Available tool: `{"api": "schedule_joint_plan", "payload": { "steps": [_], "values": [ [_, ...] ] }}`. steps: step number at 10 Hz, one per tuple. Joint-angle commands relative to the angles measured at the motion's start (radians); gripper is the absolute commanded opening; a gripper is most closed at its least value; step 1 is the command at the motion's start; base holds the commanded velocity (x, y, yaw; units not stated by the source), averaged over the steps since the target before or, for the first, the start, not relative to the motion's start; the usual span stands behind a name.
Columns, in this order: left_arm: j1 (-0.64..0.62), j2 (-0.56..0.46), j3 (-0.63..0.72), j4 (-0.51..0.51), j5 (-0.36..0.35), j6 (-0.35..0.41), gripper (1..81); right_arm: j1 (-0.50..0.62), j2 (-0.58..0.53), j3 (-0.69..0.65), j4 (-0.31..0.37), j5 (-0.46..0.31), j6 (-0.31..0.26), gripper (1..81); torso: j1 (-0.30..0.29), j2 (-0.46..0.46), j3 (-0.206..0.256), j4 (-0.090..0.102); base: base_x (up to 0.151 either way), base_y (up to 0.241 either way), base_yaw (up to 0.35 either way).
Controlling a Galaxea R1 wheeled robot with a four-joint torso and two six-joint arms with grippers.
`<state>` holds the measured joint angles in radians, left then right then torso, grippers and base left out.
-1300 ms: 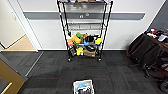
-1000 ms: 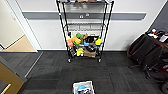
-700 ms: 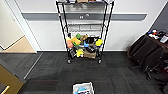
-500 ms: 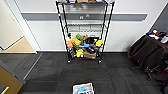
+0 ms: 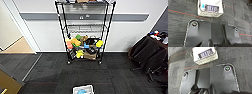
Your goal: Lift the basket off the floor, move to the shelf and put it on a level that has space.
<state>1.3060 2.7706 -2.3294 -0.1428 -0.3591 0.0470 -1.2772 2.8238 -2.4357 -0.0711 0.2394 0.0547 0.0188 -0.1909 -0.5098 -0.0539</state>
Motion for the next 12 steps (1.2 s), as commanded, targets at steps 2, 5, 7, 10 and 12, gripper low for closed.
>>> {"api": "schedule_joint_plan", "payload": {
  "steps": [2, 5, 7, 10, 12],
  "values": [
    [-0.03, -0.014, 0.019, 0.006, 0.048, -0.003, 81.1, 0.037, -0.016, -0.008, -0.006, -0.045, 0.005, 81.1, 0.0, 0.0, 0.0, 0.0, 0.0, 0.0, 0.0],
    [-0.027, -0.028, 0.051, -0.024, 0.118, -0.047, 81.1, 0.035, -0.015, -0.008, -0.009, -0.048, 0.005, 81.1, 0.0, 0.0, 0.0, 0.0, 0.0, 0.0, 0.0],
    [-0.027, -0.038, 0.045, -0.04, 0.133, -0.104, 81.1, 0.029, -0.008, -0.008, -0.007, -0.048, 0.005, 81.1, 0.0, 0.0, 0.0, 0.0, 0.0, 0.0, 0.0],
    [-0.029, -0.064, 0.08, -0.031, 0.143, -0.105, 81.1, 0.017, -0.007, -0.008, -0.003, -0.048, 0.005, 81.1, 0.065, -0.101, 0.0, 0.0, 0.0, 0.0, 0.0],
    [-0.03, -0.093, 0.145, -0.04, 0.141, -0.107, 81.1, 0.012, -0.002, -0.008, -0.009, -0.048, 0.005, 81.1, 0.086, -0.135, 0.0, 0.0, 0.0, 0.0, 0.0]
  ]
}}
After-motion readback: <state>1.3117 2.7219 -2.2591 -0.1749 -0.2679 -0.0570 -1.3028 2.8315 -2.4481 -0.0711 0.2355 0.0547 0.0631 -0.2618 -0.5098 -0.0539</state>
